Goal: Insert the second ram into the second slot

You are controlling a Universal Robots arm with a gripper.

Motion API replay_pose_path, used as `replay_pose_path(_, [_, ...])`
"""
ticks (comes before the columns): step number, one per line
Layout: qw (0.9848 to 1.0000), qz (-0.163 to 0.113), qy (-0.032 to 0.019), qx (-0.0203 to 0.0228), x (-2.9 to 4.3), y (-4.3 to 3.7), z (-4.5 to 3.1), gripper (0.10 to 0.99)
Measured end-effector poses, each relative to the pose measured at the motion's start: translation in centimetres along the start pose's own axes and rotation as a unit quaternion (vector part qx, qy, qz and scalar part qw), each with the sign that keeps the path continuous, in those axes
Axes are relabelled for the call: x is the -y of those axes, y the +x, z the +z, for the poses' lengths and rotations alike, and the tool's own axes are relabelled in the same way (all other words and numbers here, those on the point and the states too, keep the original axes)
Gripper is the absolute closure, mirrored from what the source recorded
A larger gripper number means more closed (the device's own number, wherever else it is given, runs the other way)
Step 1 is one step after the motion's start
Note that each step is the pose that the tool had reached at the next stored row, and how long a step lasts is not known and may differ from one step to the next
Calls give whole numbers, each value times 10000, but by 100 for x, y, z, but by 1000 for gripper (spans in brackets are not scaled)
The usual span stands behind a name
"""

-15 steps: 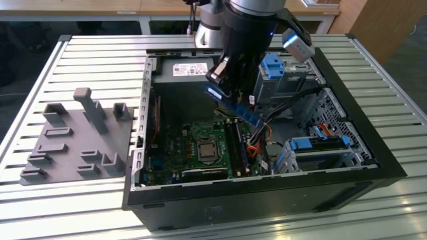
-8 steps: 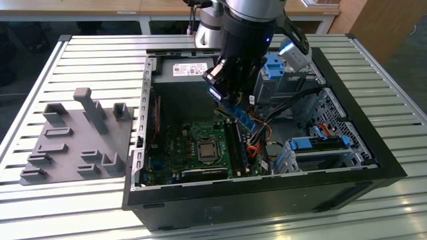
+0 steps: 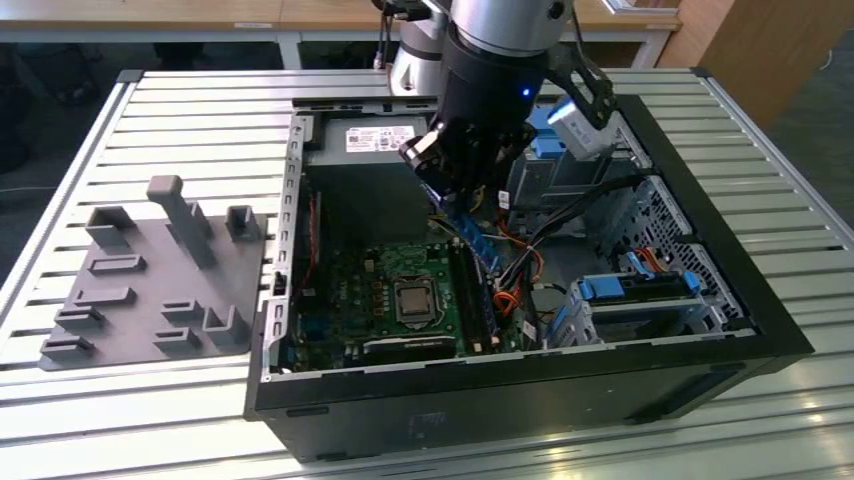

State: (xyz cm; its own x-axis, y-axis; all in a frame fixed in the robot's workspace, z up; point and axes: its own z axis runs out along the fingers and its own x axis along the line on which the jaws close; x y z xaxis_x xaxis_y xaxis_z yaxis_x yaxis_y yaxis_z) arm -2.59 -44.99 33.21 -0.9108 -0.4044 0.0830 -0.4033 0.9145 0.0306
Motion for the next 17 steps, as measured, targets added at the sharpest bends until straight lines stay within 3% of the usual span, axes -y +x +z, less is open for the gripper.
replay_pose_path(4, [9994, 359, -28, 10, 1, -3, 31, 949])
replay_pose_path(9, [9968, 799, -59, 22, 2, -6, 67, 949])
replay_pose_path(13, [9934, 1144, -81, 30, 3, -8, 93, 949])
replay_pose_path(17, [9891, 1468, -96, 37, 3, -10, 115, 949])
